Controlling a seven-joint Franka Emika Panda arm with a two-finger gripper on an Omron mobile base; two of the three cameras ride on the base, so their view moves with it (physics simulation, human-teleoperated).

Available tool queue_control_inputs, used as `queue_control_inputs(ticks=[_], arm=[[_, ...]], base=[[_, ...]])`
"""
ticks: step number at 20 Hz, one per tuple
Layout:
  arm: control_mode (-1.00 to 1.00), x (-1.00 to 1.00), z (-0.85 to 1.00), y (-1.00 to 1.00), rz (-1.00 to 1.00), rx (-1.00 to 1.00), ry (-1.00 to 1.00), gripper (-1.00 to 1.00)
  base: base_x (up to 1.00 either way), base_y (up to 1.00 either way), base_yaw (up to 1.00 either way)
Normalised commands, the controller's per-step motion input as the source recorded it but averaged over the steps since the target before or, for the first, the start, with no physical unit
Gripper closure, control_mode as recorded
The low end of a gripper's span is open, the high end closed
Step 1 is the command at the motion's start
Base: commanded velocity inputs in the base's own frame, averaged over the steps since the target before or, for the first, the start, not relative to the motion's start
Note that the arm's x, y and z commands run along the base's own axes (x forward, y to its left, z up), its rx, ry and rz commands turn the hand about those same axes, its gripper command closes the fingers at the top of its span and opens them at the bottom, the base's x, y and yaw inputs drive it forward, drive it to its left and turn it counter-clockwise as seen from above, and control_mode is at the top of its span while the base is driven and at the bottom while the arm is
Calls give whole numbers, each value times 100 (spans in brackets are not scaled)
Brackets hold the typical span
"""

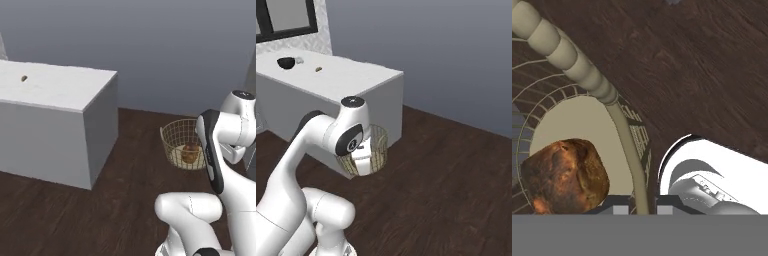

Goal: Open the cabinet, pick up the bread from the cabinet and place it in the basket. Then move the basket to the dining counter.

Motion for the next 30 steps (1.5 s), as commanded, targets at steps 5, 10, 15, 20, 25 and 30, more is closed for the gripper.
queue_control_inputs(ticks=[5, 10, 15, 20, 25, 30], arm=[[100, 0, 0, 0, 0, 0, 0, 100], [100, 0, 0, 0, 0, 0, 0, 100], [100, 0, 0, 0, 0, 0, 0, 100], [100, 0, 0, 0, 0, 0, 0, 100], [100, 0, 0, 0, 0, 0, 0, 100], [100, 0, 0, 0, 0, 0, 0, 100]], base=[[51, 100, -42], [60, 100, -37], [58, 90, -13], [76, 42, 0], [80, 65, -5], [53, 62, -7]])
